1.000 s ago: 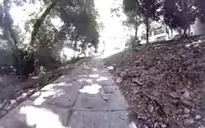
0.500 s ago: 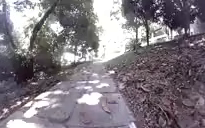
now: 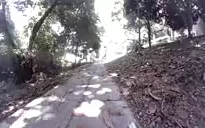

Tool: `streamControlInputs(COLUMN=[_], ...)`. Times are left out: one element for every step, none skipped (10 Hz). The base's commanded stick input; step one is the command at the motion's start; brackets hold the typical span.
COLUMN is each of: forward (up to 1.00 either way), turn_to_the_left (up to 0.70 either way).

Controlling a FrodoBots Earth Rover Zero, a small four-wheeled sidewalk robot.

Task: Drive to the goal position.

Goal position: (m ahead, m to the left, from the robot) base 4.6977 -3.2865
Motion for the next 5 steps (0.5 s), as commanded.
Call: streamControlInputs(forward=[0.5,0.5,0.5,0.5,0.5], turn_to_the_left=[0.0,0.0,0.0,0.0,0.0])
